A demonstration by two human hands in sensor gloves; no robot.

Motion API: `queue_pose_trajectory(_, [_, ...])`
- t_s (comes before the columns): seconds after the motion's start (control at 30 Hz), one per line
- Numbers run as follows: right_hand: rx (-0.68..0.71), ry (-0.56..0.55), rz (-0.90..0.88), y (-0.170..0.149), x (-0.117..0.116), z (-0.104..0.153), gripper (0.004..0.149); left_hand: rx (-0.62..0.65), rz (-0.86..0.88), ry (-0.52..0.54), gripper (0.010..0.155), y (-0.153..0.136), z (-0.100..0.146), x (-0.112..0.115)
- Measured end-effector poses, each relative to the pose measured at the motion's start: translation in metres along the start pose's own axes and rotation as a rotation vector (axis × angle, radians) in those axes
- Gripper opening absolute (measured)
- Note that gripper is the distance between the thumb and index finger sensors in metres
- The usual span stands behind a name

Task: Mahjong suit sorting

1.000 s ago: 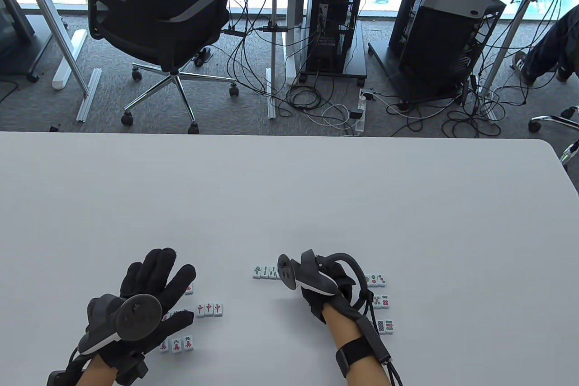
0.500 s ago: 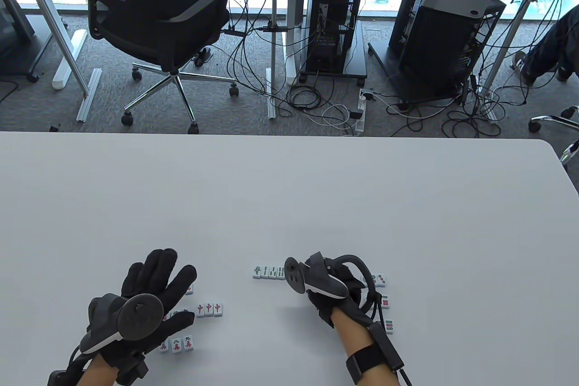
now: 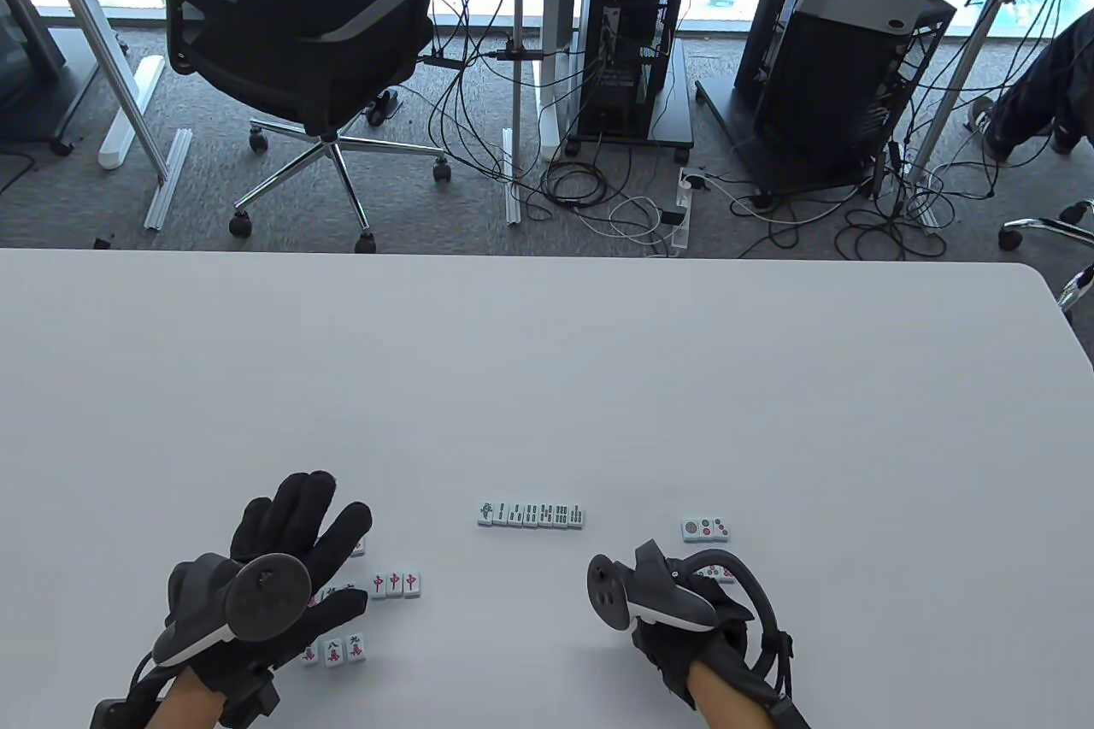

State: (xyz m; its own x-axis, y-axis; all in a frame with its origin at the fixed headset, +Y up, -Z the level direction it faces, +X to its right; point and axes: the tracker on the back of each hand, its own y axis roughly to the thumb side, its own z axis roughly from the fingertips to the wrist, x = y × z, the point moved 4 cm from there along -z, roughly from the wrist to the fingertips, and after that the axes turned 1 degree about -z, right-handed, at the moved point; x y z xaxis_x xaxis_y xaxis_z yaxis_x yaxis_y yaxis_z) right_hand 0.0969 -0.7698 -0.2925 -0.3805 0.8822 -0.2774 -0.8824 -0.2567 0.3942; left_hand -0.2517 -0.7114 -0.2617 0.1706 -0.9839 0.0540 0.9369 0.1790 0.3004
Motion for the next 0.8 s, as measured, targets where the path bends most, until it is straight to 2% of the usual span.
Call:
queue_pose_trajectory(0.17, [0.024, -0.088, 0.055, 0.006, -0.003, -0.003, 0.060, 0.004, -0.002, 0.003, 0.081, 0.001, 0.000, 0.000])
queue_pose_trajectory(0.37, [0.009, -0.018, -0.032, -0.002, 0.007, -0.019, 0.059, 0.007, 0.001, 0.006, 0.081, 0.001, 0.000, 0.000])
queue_pose_trajectory(0.5, [-0.025, -0.185, -0.066, -0.001, 0.032, -0.035, 0.059, 0.007, 0.003, 0.008, 0.081, 0.001, 0.000, 0.000])
queue_pose_trajectory(0.57, [-0.034, -0.232, -0.075, 0.000, 0.039, -0.045, 0.058, 0.007, 0.003, 0.007, 0.081, 0.001, 0.000, 0.000])
queue_pose_trajectory(0.67, [-0.062, -0.269, -0.068, 0.004, 0.046, -0.064, 0.058, 0.006, 0.005, 0.010, 0.081, 0.001, 0.000, -0.001])
queue_pose_trajectory(0.8, [-0.093, -0.238, -0.049, 0.006, 0.046, -0.081, 0.057, 0.006, 0.013, 0.014, 0.081, 0.000, 0.000, -0.001])
